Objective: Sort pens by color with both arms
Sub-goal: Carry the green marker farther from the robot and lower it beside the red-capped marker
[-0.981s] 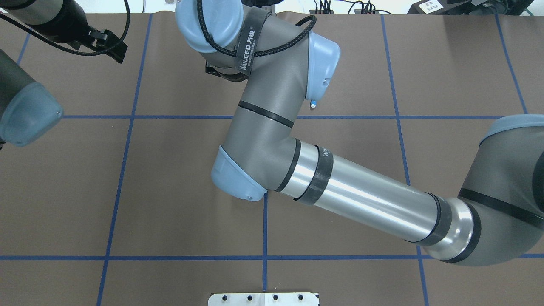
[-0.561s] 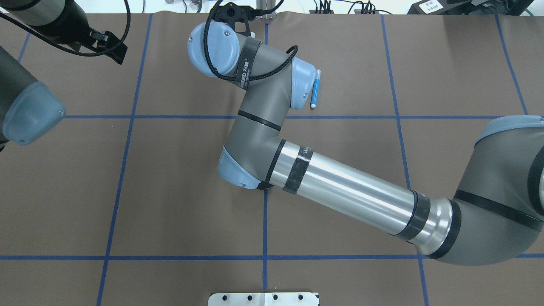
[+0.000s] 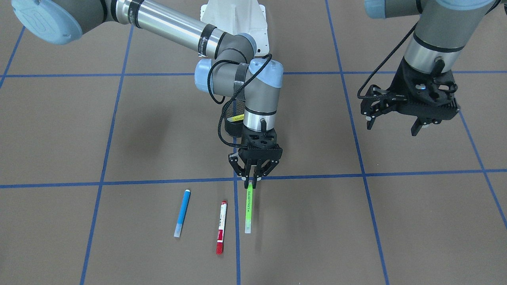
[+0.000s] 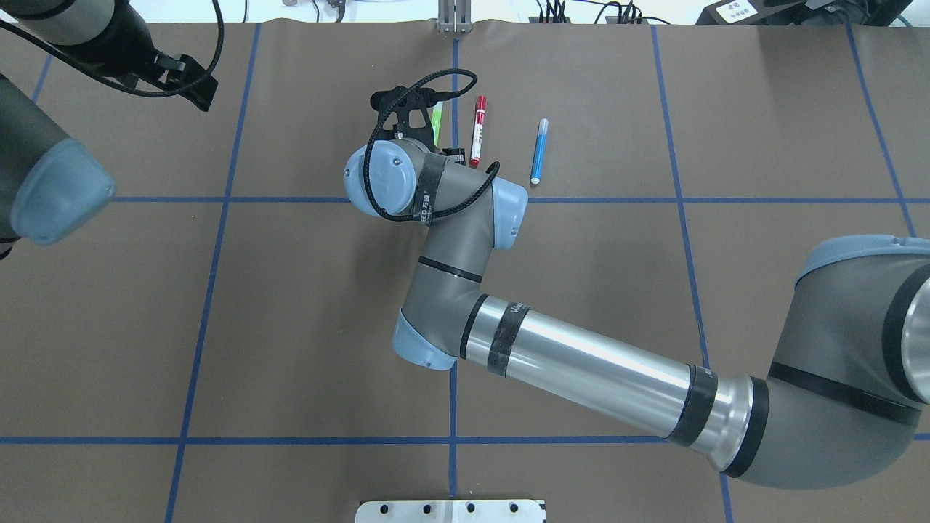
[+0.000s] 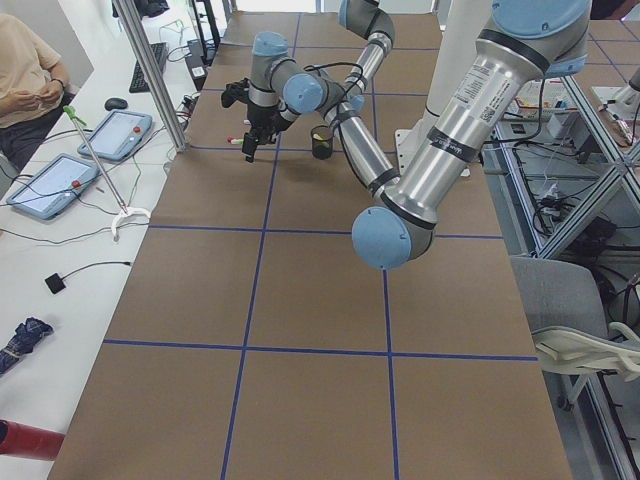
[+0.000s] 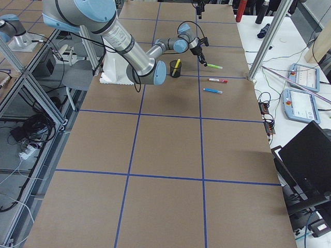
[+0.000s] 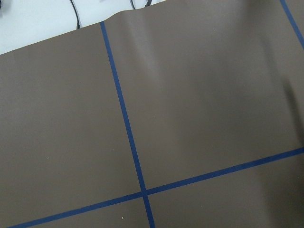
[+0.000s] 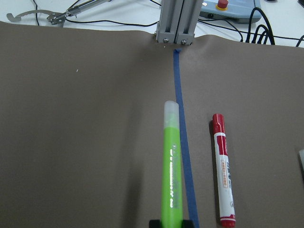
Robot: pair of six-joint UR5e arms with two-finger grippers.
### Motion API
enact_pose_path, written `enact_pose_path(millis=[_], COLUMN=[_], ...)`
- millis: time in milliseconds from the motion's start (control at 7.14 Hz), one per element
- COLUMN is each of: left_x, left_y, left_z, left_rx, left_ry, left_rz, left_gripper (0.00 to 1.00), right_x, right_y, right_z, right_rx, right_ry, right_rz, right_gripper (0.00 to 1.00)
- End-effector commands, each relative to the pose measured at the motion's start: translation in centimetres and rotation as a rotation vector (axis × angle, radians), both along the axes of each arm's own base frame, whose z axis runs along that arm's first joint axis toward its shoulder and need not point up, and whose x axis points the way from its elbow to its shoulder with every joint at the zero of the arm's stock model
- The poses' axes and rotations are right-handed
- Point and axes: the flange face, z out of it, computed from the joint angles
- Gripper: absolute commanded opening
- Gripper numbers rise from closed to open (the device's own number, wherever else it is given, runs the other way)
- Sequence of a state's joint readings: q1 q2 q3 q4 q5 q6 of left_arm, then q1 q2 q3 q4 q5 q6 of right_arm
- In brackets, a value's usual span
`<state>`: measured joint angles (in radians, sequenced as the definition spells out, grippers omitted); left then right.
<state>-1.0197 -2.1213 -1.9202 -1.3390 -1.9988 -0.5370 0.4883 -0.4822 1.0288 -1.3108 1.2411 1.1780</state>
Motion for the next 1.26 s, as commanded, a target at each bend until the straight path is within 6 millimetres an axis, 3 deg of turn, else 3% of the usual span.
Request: enact_pose_path(millis=[0,280,561,701,841,1121], left_x=[0.1,0.1,0.2,0.2,0.2,0.1], left_y=[0.0,0.0,0.0,0.0,0.0,0.3], left_z=[0.0,0.0,0.2,0.2,0.2,-0.3], left_rx=[-0.001,-0.001,-0.003,-0.003,-0.003,-0.042], left_ry=[0.0,0.0,-0.002,-0.002,-0.002,0.024], left_rz=[0.001,0.001,0.003,0.003,0.003,-0.047], left_gripper=[0.99,0.99,0.99,0.99,0.99,0.99], right_x=[-1.3,-1.6,-1.6,-1.5,-0.9,2.8], right_y=[-0.1,-0.7,-0.7,-0.8,-1.6,-5.4], right_z=[1.9,2.3,1.5,1.5,0.9,-2.0], right_rx=[0.027,0.047,0.051,0.049,0.038,-0.042], right_ry=[-0.002,-0.013,-0.023,-0.023,-0.04,-0.121], right_rz=[0.013,0.012,0.013,0.013,0.009,-0.085], right_gripper=[0.0,0.0,0.57,0.98,0.99,0.99])
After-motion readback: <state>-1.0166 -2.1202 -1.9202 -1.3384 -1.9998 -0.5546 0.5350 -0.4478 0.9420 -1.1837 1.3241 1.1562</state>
